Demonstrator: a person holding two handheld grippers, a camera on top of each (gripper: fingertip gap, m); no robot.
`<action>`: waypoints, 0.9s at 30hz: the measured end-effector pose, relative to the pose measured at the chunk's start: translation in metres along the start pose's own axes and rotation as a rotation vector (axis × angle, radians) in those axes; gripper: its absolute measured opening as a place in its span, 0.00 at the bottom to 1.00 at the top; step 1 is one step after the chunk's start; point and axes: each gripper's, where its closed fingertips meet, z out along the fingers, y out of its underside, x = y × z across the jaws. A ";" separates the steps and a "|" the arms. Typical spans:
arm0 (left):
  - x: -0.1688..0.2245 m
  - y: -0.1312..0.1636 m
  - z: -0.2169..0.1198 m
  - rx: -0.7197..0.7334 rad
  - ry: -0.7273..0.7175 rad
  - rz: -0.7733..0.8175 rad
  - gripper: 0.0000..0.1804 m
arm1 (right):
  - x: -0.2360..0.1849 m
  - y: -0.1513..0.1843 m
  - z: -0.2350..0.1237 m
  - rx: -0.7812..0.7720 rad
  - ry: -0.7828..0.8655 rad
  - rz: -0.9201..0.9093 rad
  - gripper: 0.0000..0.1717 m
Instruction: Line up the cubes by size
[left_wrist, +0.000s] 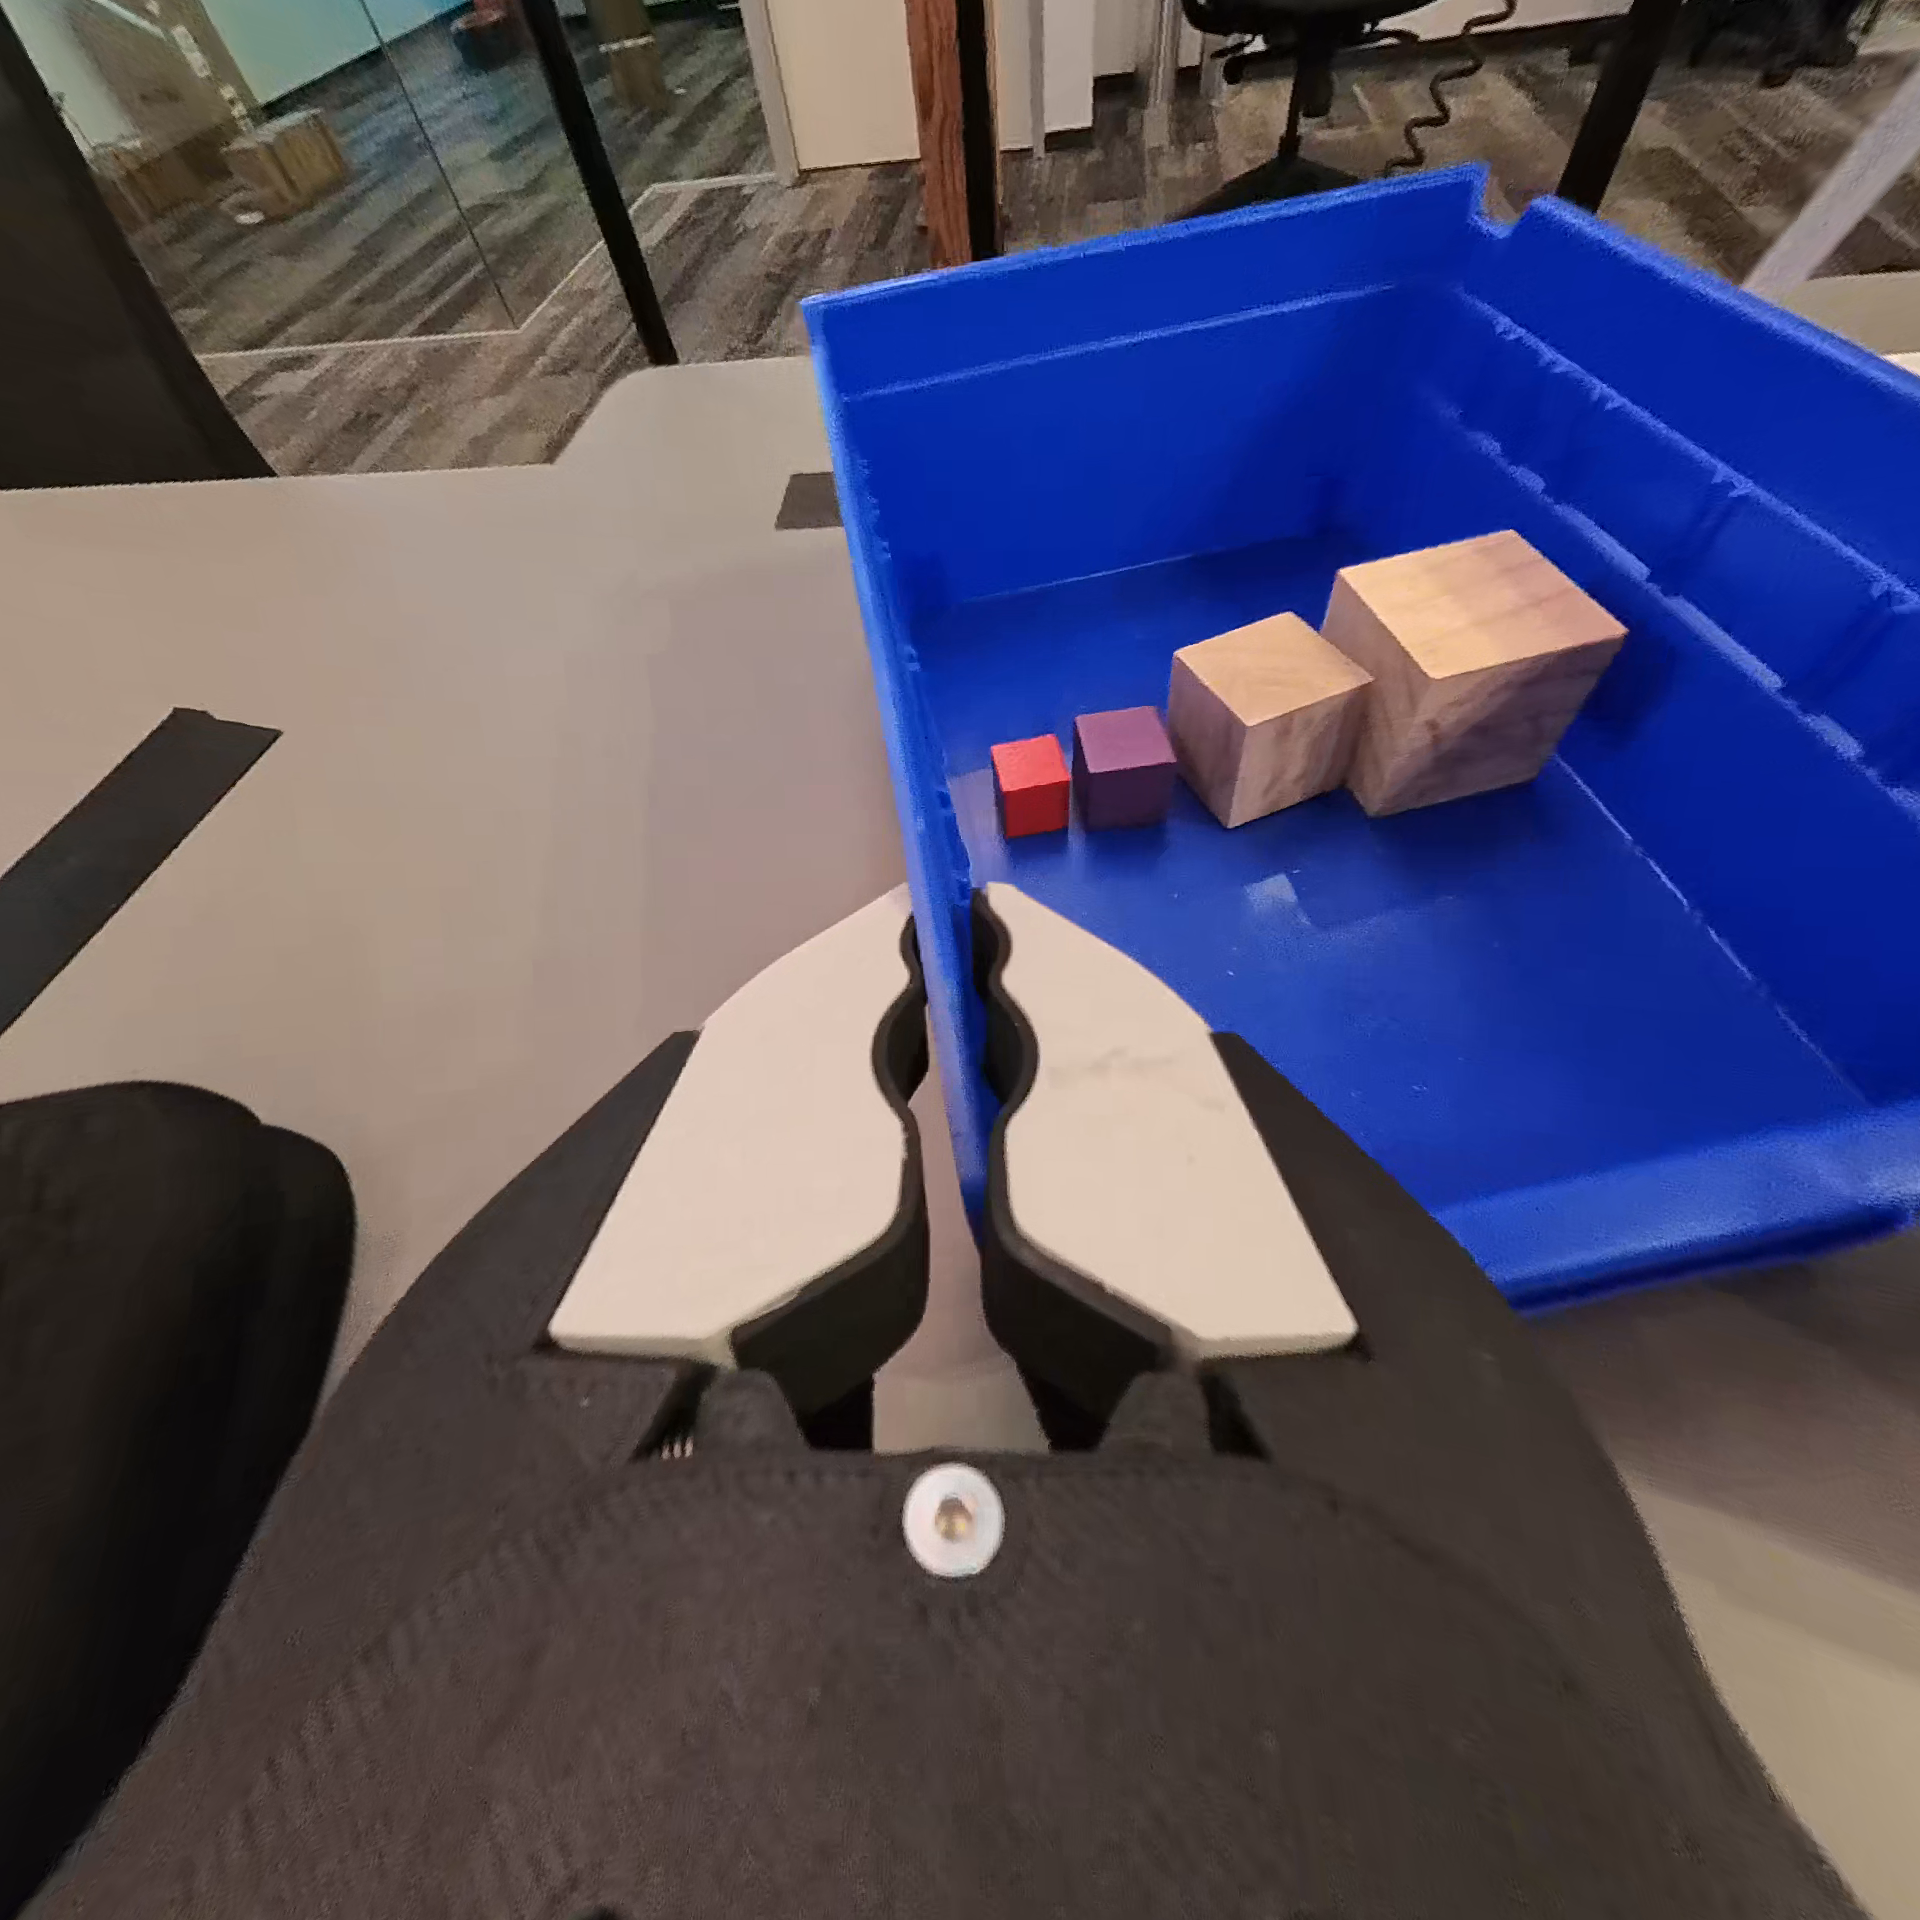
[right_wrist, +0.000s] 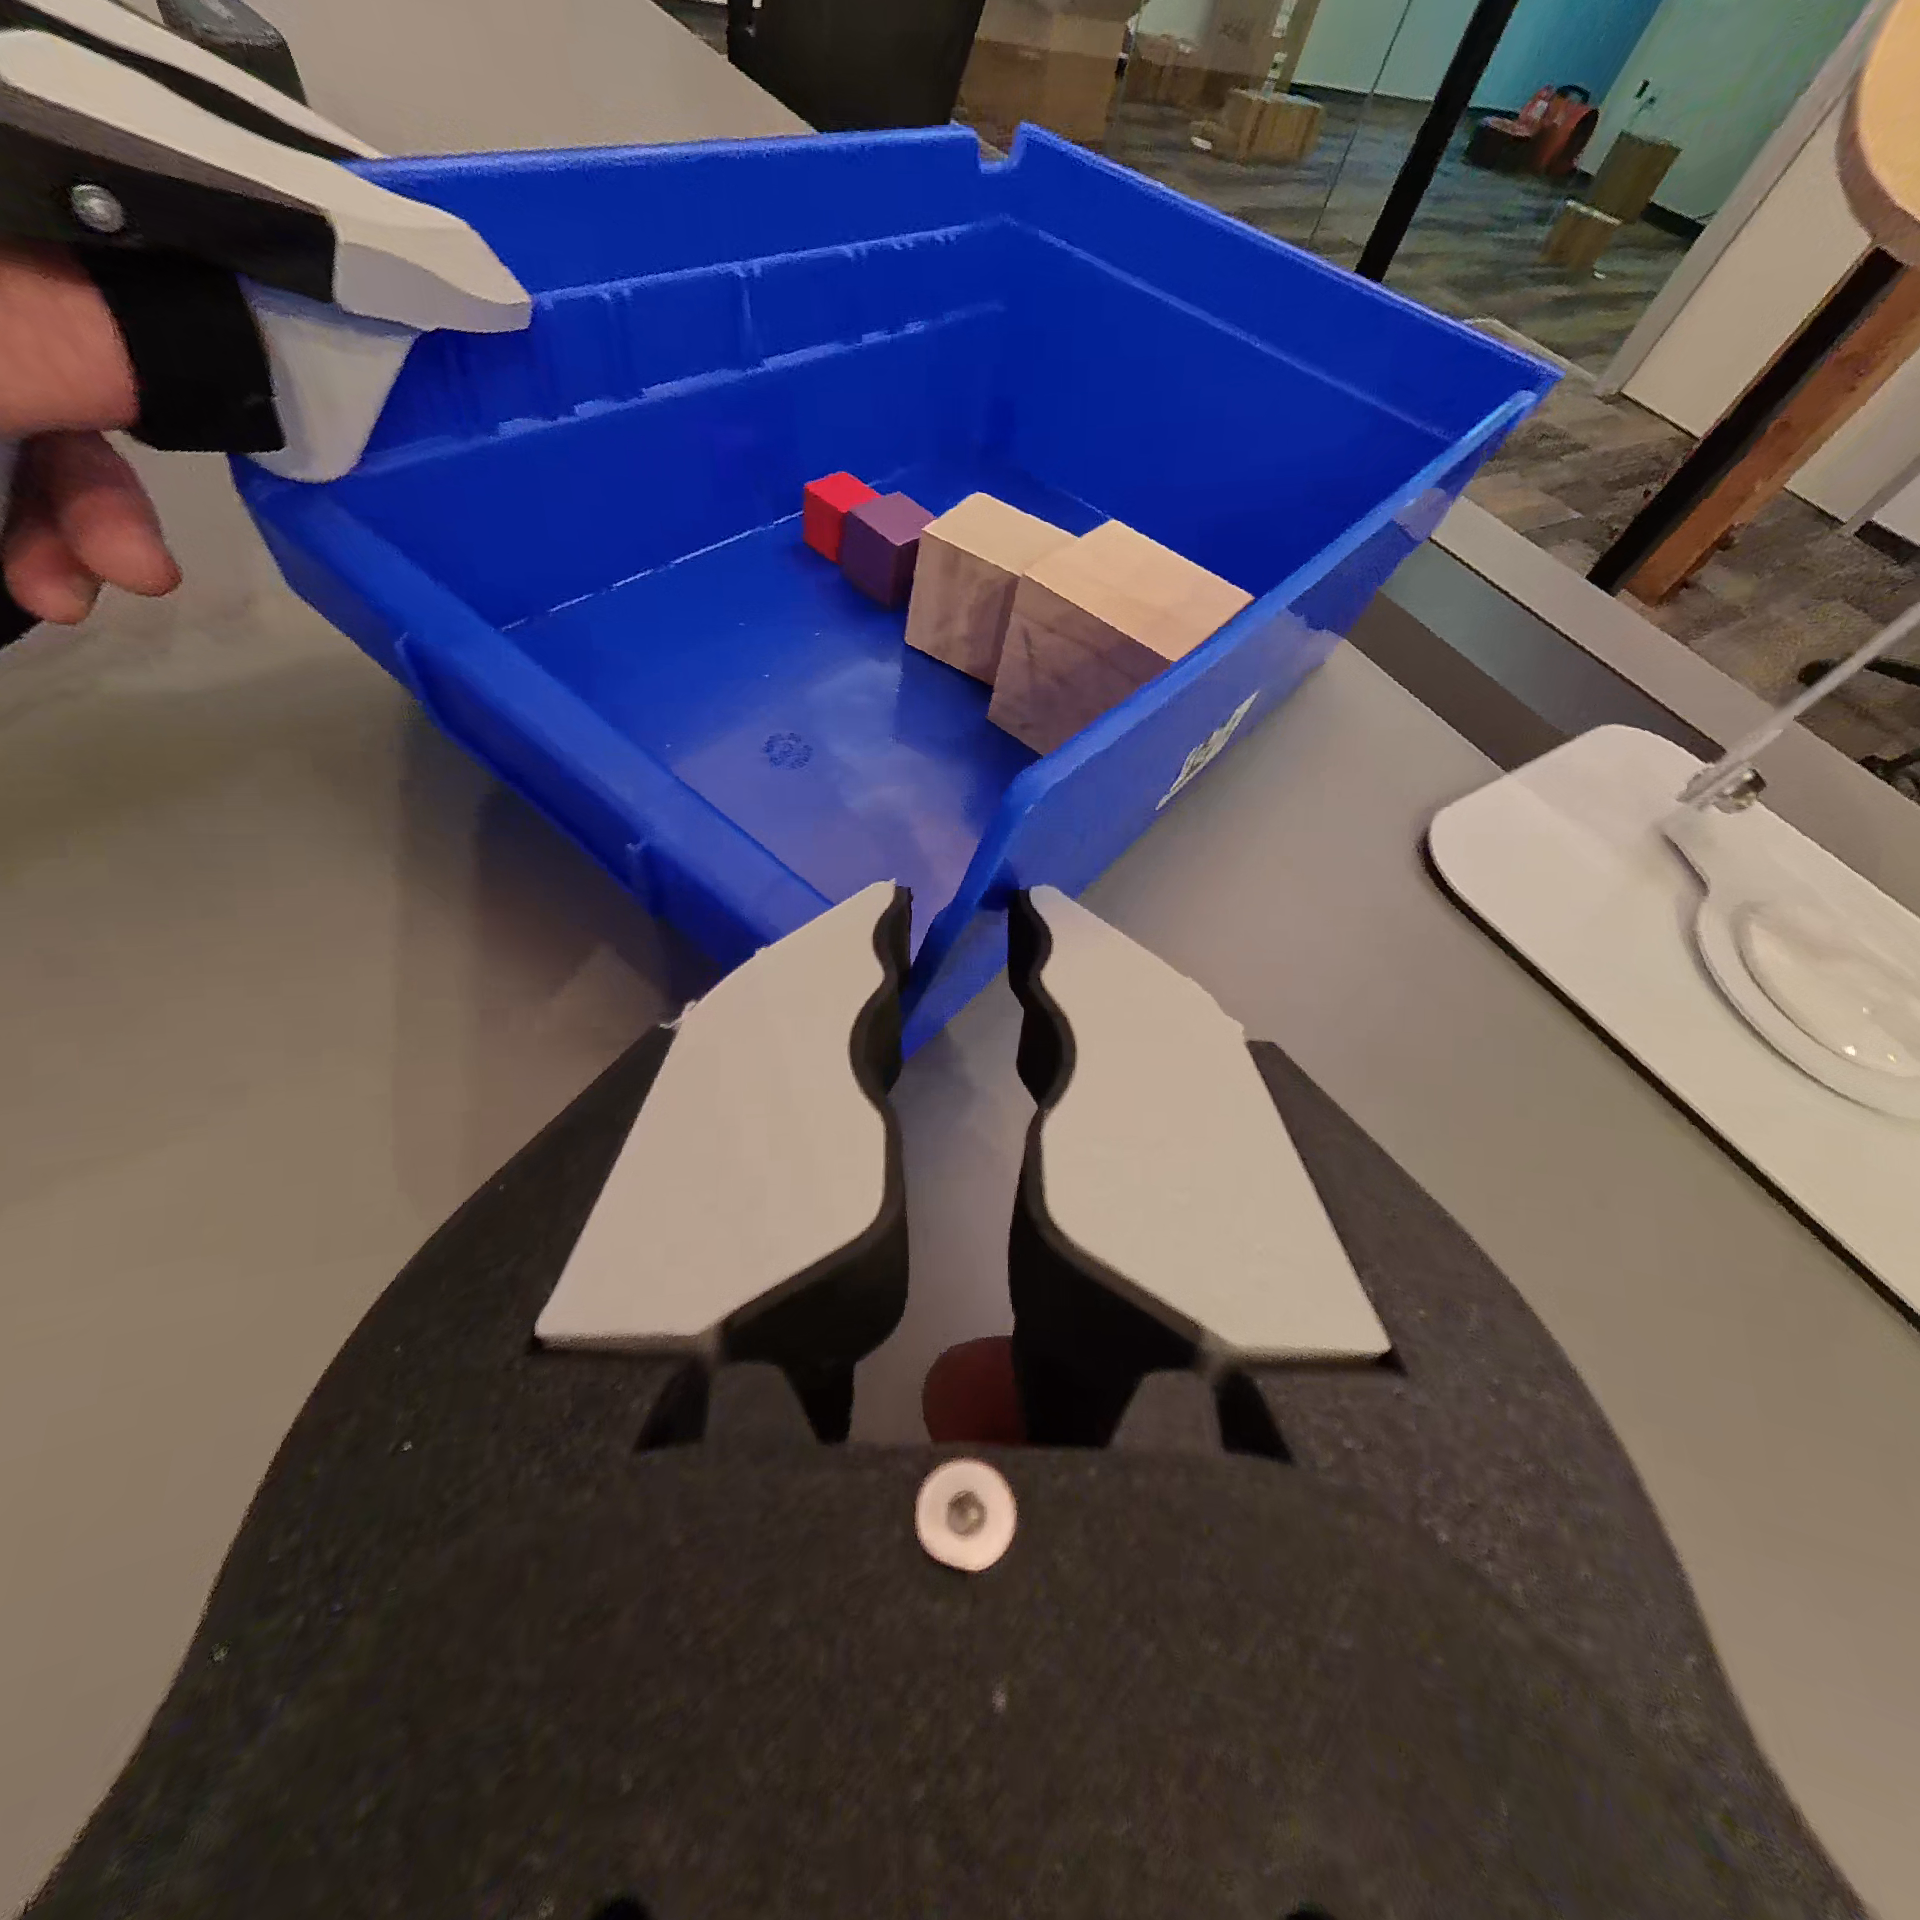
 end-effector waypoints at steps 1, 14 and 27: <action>-0.005 -0.002 0.005 -0.001 0.006 -0.013 0.02 | -0.002 -0.002 0.004 0.005 -0.002 0.003 0.10; -0.050 -0.020 0.060 -0.006 0.074 -0.037 0.02 | -0.010 -0.025 0.057 0.008 0.003 0.017 0.12; -0.080 -0.033 0.097 -0.013 0.136 -0.052 0.02 | -0.018 -0.042 0.094 0.007 -0.016 0.033 0.13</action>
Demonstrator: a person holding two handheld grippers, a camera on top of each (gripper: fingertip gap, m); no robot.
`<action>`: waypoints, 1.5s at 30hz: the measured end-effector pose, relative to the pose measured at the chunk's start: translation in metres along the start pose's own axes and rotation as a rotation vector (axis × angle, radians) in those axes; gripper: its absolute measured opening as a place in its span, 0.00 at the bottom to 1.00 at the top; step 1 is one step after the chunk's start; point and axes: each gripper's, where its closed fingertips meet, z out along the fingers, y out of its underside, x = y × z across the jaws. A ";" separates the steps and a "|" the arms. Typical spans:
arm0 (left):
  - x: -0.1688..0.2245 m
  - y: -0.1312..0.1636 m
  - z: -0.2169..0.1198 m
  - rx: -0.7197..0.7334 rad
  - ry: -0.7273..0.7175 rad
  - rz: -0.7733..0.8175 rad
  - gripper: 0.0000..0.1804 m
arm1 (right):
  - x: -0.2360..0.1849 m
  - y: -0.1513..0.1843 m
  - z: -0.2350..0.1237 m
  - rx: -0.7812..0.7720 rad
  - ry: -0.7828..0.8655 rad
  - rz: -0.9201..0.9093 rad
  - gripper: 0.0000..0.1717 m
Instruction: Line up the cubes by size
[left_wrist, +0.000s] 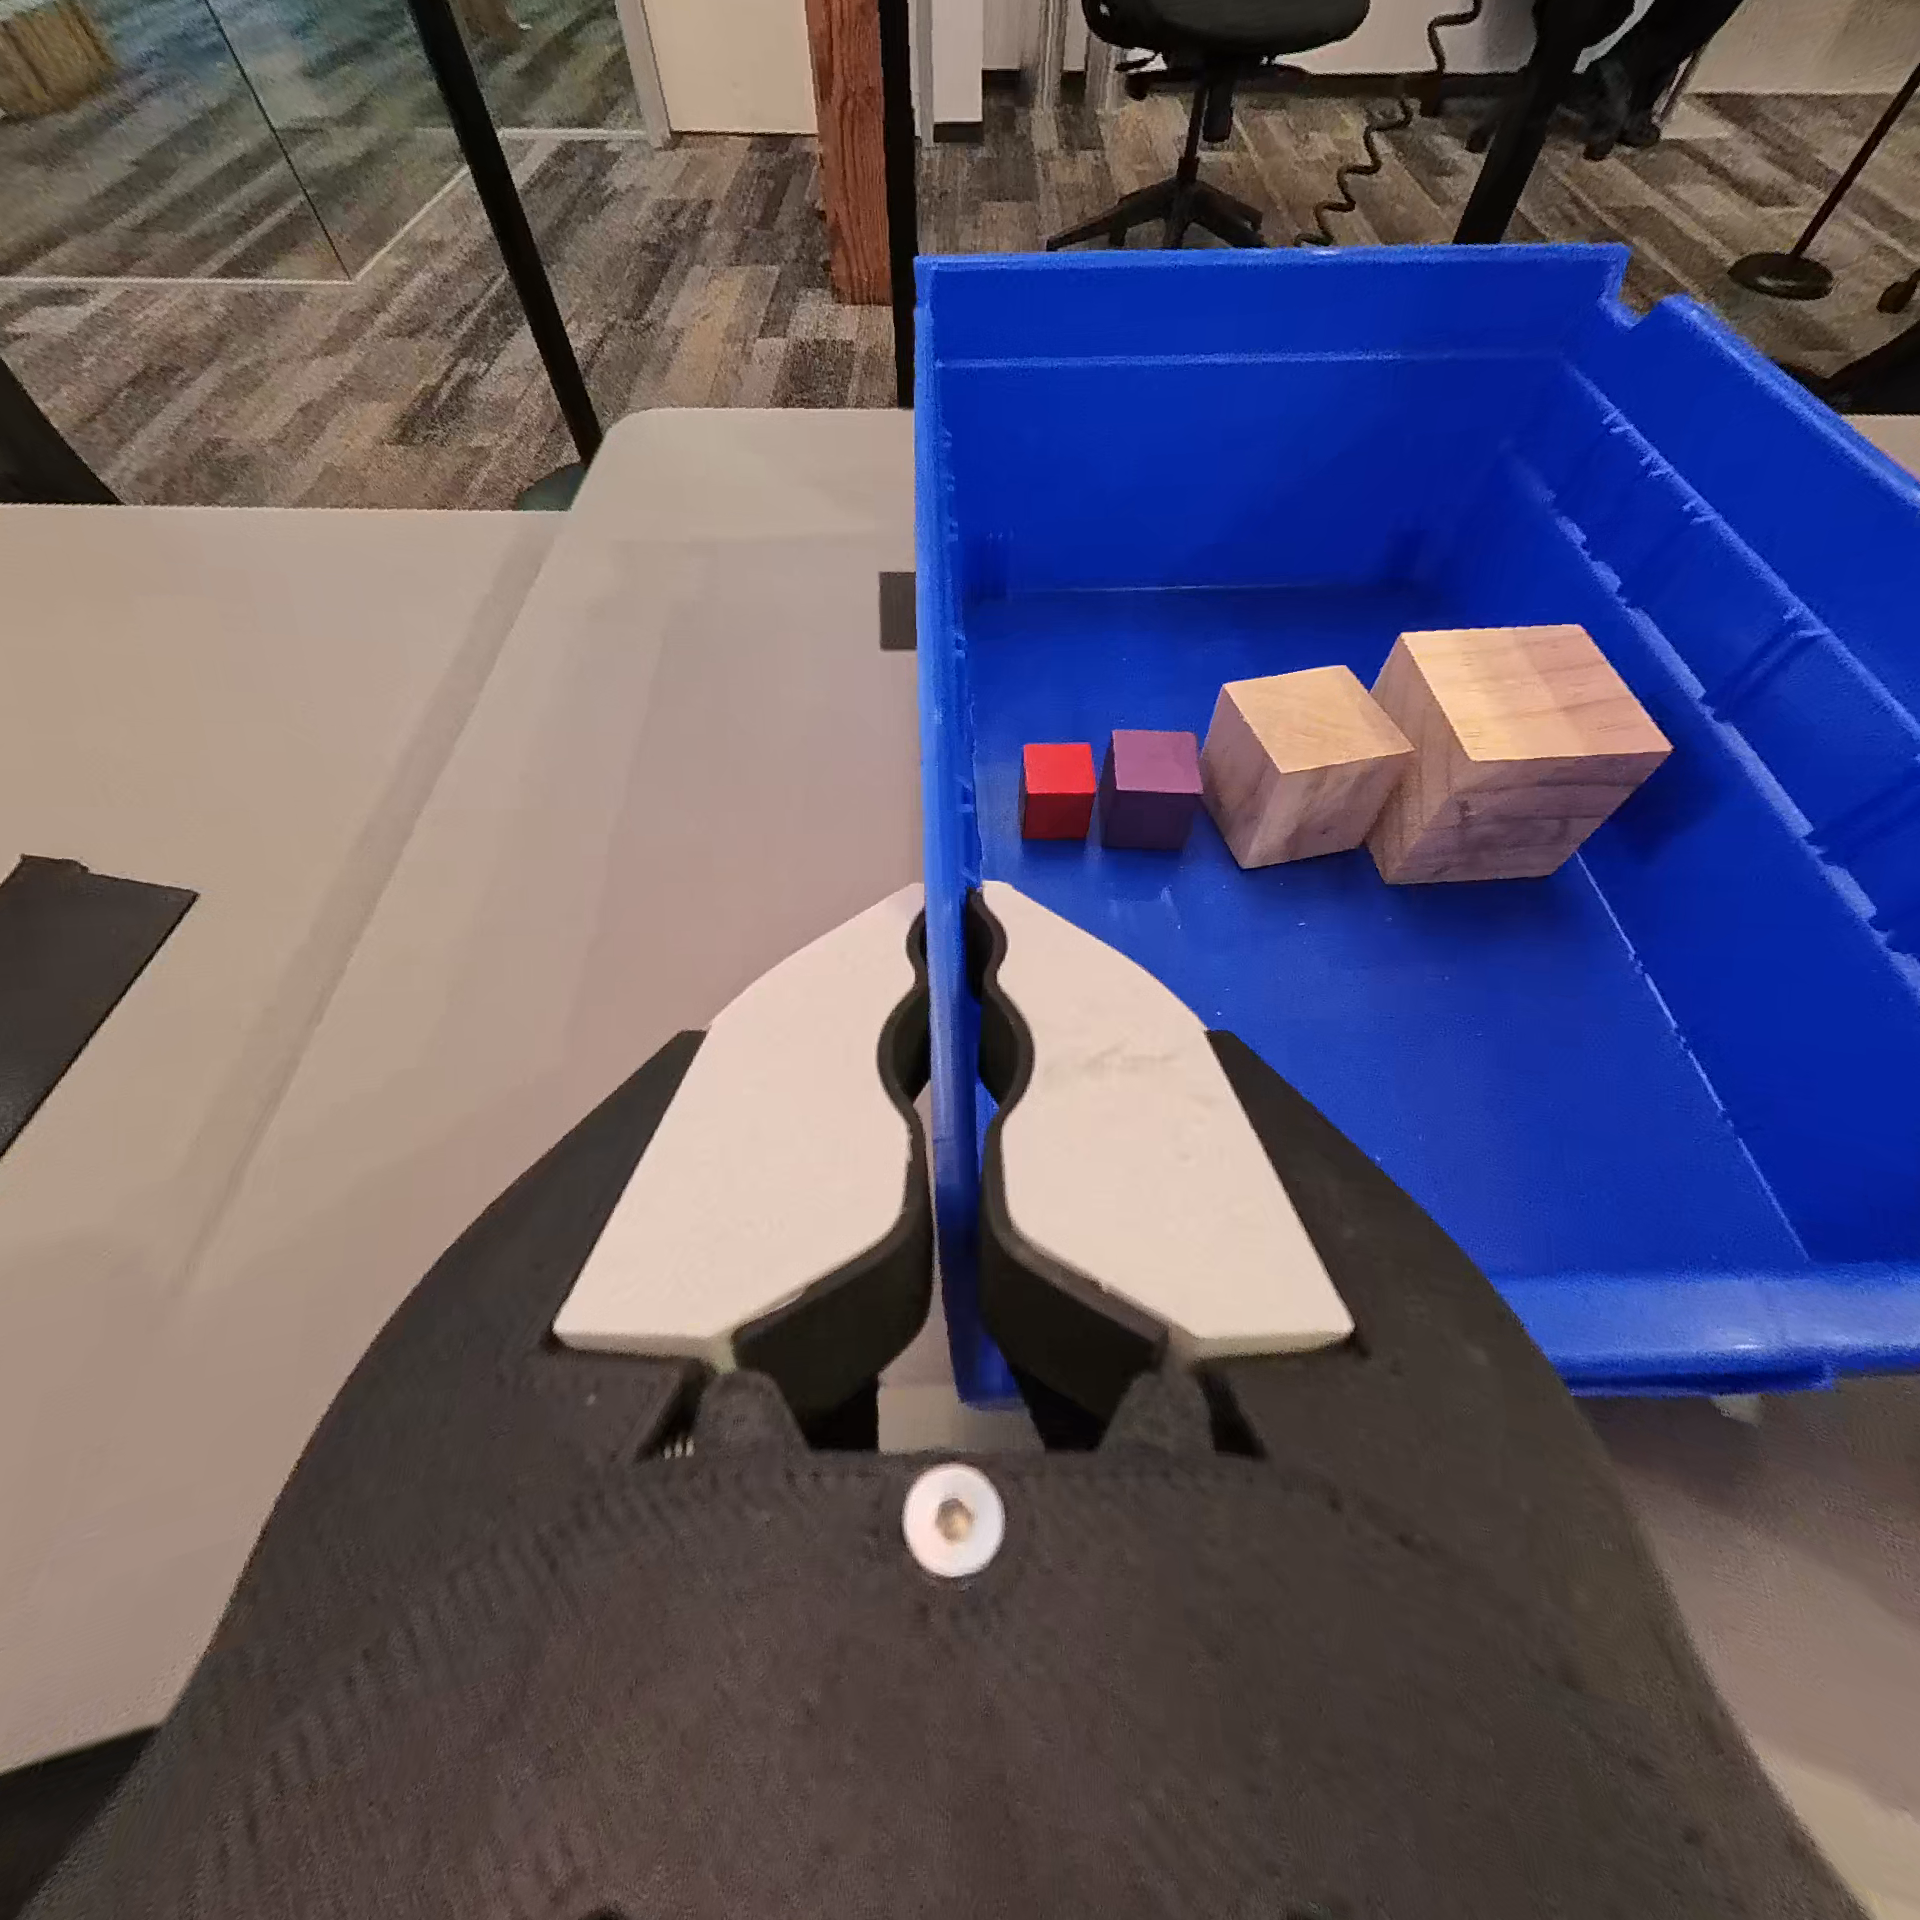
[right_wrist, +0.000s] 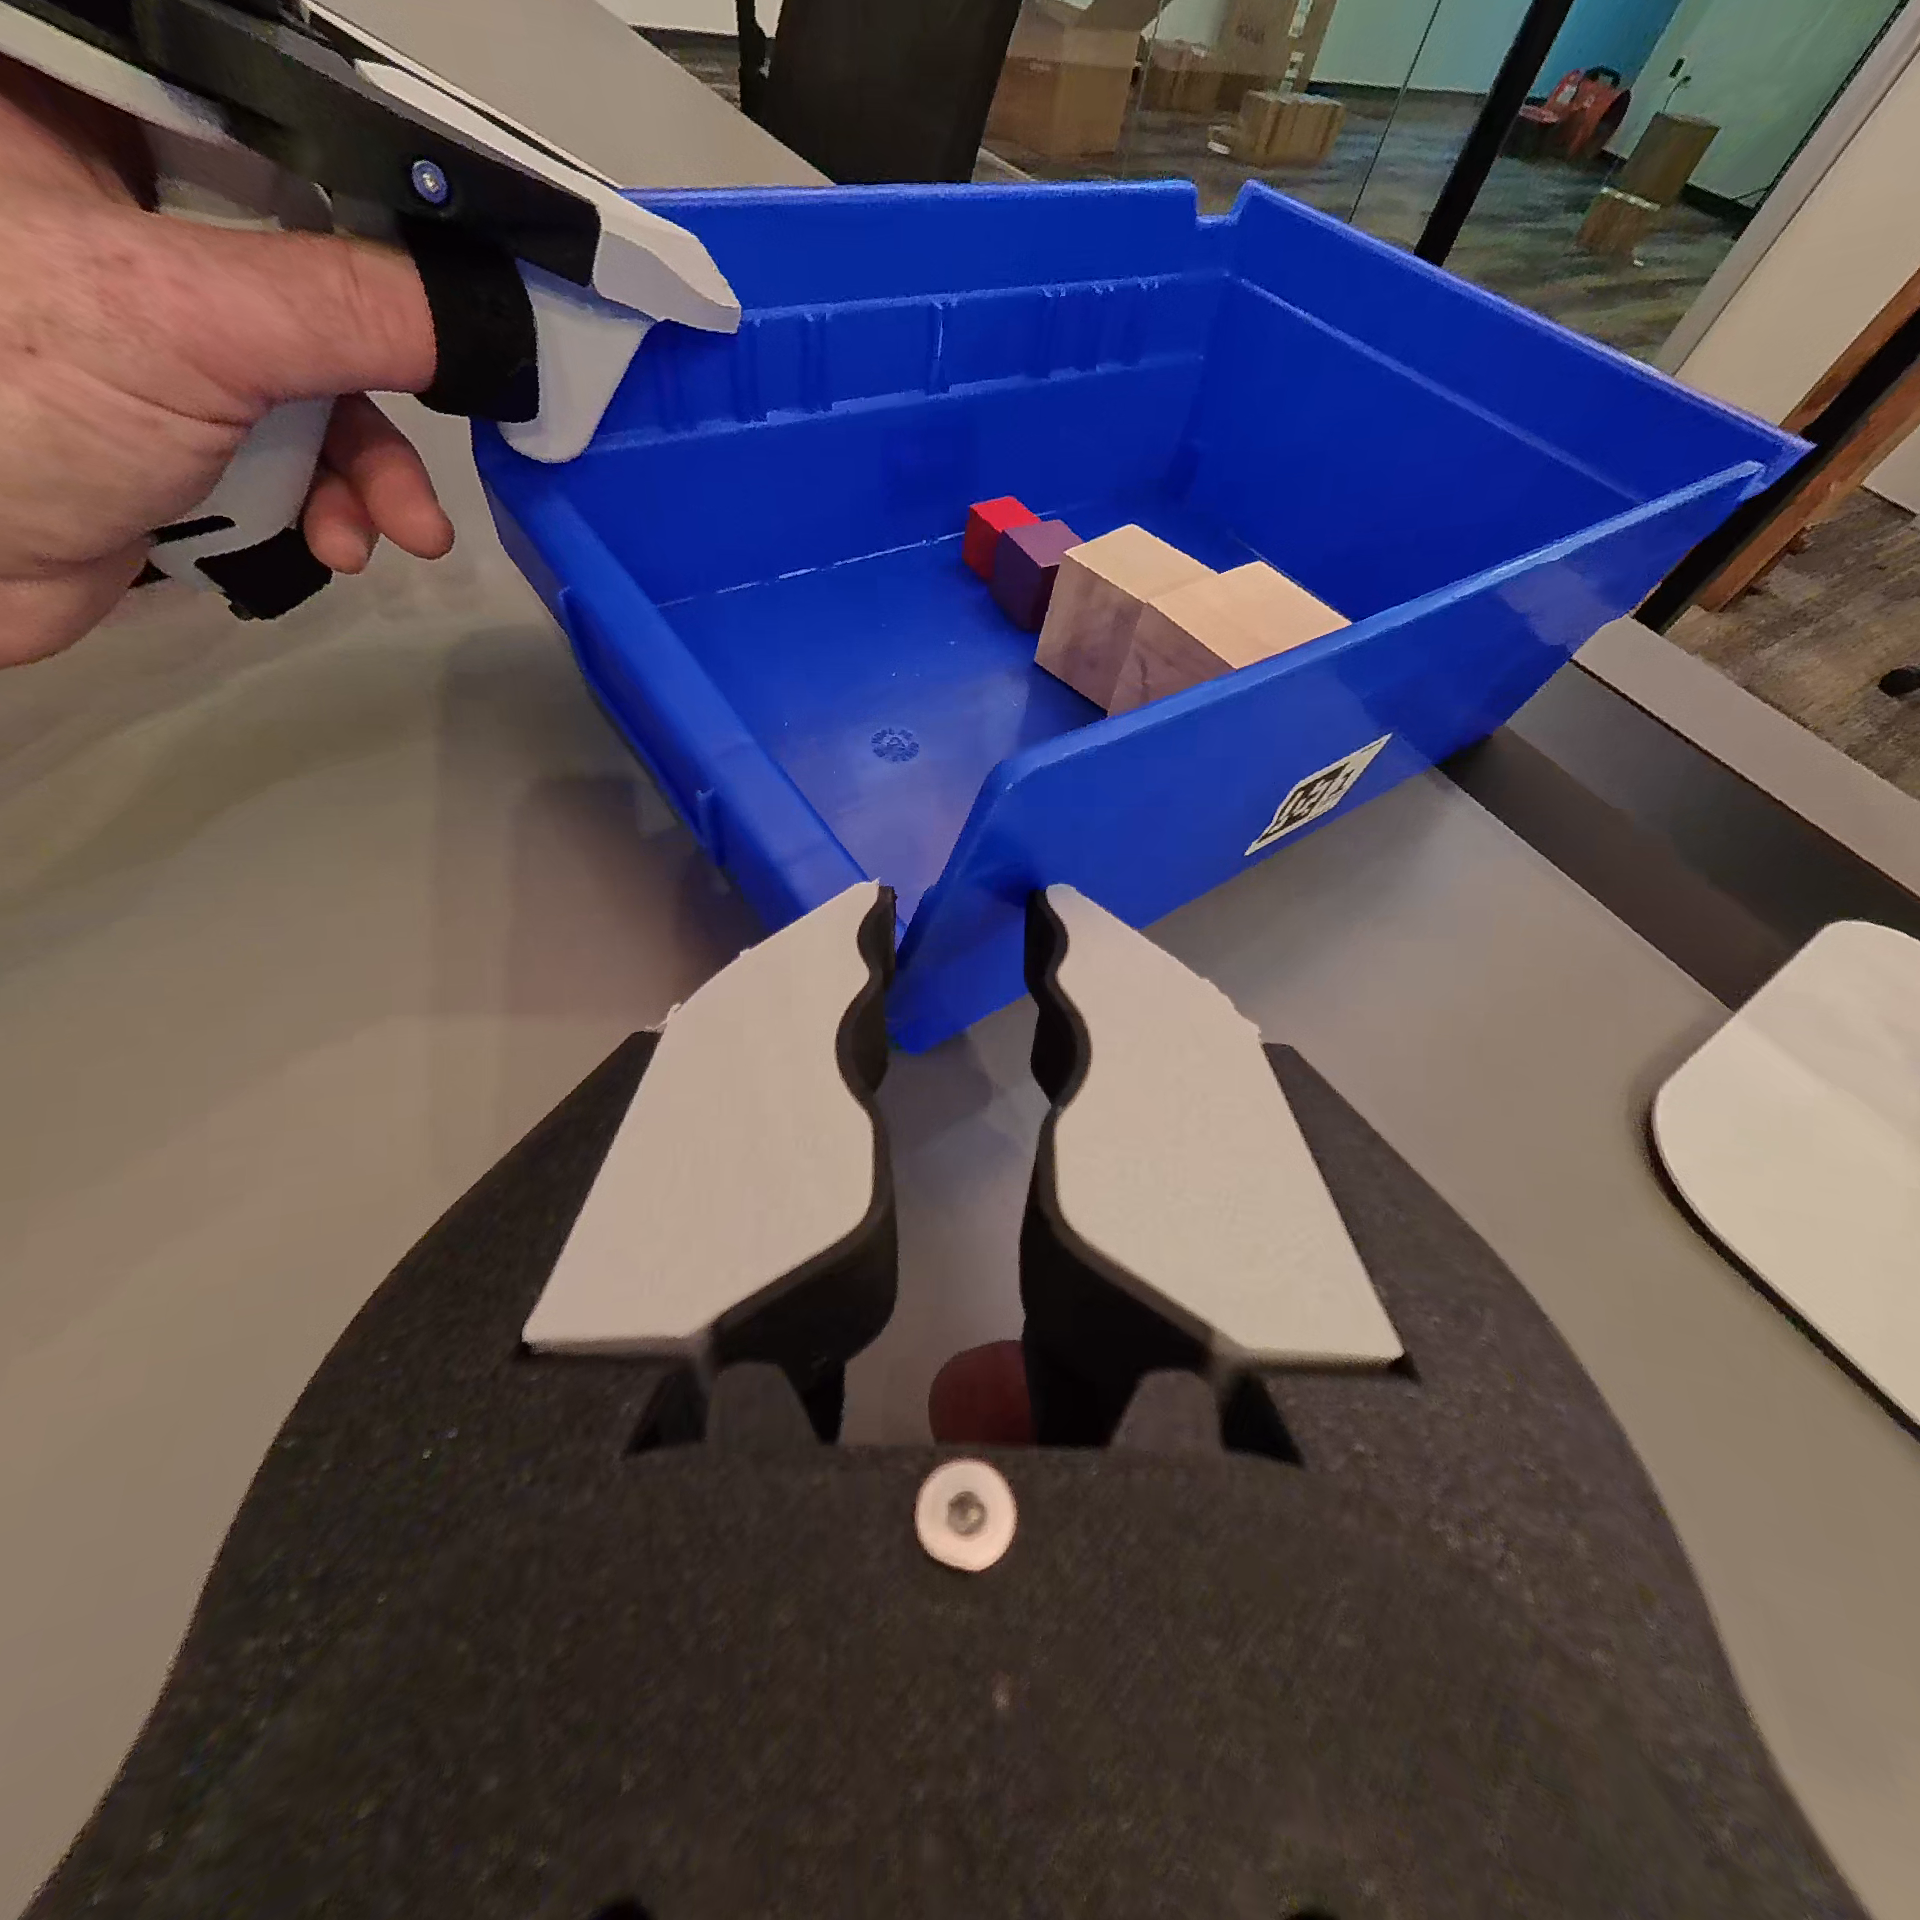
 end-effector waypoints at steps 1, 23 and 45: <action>-0.002 -0.001 0.002 0.001 -0.002 0.004 0.02 | 0.000 -0.001 0.003 0.000 0.002 -0.001 0.13; 0.091 -0.073 -0.079 0.327 0.200 0.165 0.19 | 0.034 0.006 -0.059 0.145 -0.004 0.032 0.24; 0.386 -0.009 -0.020 0.279 0.688 0.315 0.19 | 0.171 0.070 -0.182 0.165 0.246 0.110 0.20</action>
